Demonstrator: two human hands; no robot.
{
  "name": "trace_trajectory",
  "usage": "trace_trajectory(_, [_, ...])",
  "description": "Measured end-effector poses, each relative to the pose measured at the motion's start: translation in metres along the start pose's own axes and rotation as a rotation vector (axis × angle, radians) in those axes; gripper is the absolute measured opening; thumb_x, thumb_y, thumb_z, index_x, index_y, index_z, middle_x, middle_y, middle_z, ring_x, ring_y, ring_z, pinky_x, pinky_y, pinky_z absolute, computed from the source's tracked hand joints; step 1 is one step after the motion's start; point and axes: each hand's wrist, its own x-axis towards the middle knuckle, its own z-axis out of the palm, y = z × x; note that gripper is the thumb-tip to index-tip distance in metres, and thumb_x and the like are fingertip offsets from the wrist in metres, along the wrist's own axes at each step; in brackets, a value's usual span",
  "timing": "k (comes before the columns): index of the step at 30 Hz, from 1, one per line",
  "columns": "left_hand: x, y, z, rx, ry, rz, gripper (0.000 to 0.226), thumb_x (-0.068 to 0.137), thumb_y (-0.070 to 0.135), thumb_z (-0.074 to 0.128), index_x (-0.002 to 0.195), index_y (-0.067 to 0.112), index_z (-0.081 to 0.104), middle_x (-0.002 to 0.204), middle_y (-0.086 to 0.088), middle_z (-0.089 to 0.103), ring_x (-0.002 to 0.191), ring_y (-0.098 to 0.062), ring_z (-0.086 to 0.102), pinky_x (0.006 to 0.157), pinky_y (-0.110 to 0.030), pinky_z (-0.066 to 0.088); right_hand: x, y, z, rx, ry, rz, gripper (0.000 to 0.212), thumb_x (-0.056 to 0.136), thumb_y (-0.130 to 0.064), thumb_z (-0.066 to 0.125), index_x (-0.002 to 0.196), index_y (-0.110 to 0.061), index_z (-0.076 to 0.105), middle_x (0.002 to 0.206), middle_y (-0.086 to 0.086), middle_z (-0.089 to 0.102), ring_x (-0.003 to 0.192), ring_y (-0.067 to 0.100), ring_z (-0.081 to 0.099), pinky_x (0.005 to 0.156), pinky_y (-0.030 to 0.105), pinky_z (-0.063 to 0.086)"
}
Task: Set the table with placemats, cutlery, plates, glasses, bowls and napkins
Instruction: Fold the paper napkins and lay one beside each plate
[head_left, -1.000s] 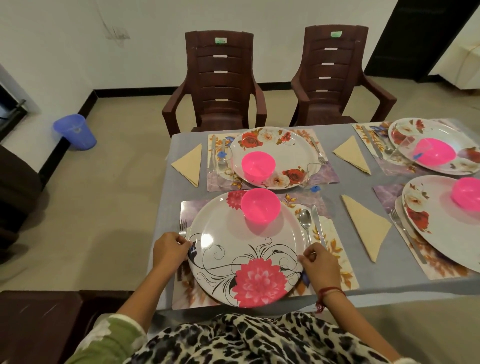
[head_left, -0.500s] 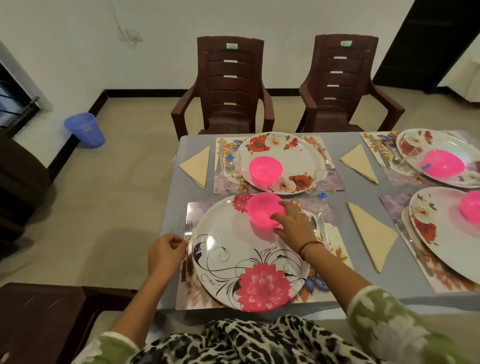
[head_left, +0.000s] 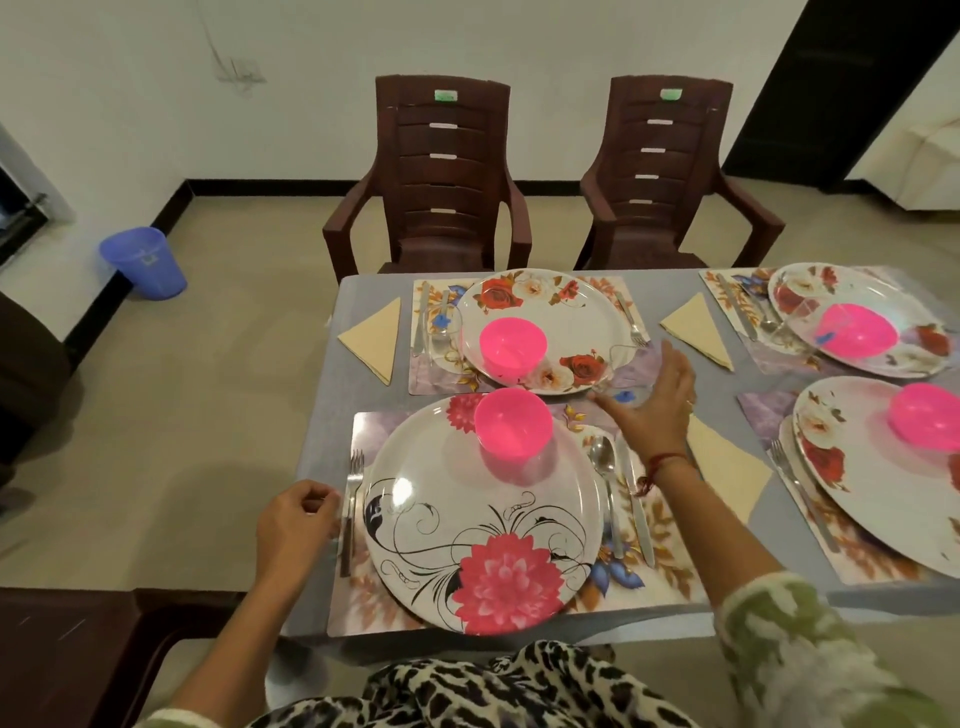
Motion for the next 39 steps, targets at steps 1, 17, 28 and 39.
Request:
trace_trajectory(1, [0.001, -0.001, 0.0, 0.0, -0.002, 0.001, 0.009, 0.089, 0.018, 0.064, 0.08, 0.021, 0.064, 0.078, -0.004, 0.068, 0.065, -0.02, 0.068, 0.064, -0.036, 0.057, 0.012, 0.006, -0.003, -0.002, -0.086, 0.058, 0.113, 0.063, -0.042, 0.083, 0.149, -0.018, 0.013, 0.155, 0.011, 0.015, 0.143, 0.028, 0.014, 0.115, 0.046, 0.019])
trace_trajectory(17, [-0.004, -0.008, 0.0, 0.003, 0.011, -0.027, 0.004, 0.089, 0.015, 0.062, 0.088, 0.014, 0.066, 0.079, -0.005, 0.068, 0.068, -0.022, 0.068, 0.066, -0.038, 0.056, 0.051, 0.019, -0.016, -0.054, -0.48, -0.008, 0.083, 0.063, -0.019, 0.086, 0.131, -0.021, 0.04, 0.132, 0.008, 0.048, 0.109, 0.03, 0.056, 0.094, 0.041, 0.048])
trace_trajectory(28, [-0.002, 0.003, 0.003, 0.001, -0.004, -0.002, 0.007, 0.091, 0.014, 0.06, 0.088, 0.013, 0.067, 0.079, -0.006, 0.068, 0.068, -0.022, 0.068, 0.065, -0.036, 0.056, 0.044, 0.011, -0.018, -0.082, -0.455, 0.024, 0.086, 0.065, -0.017, 0.085, 0.136, -0.017, 0.036, 0.137, 0.011, 0.045, 0.125, 0.028, 0.045, 0.101, 0.039, 0.04])
trace_trajectory(39, [-0.003, 0.033, 0.018, 0.031, 0.124, 0.146, 0.02, 0.091, 0.018, 0.06, 0.109, 0.01, 0.063, 0.105, -0.006, 0.062, 0.097, -0.024, 0.057, 0.078, -0.036, 0.045, -0.014, 0.071, -0.054, -0.077, 0.009, 0.165, 0.046, 0.083, -0.022, 0.069, 0.124, -0.008, 0.052, 0.123, 0.016, 0.048, 0.105, 0.033, 0.055, 0.085, 0.037, 0.047])
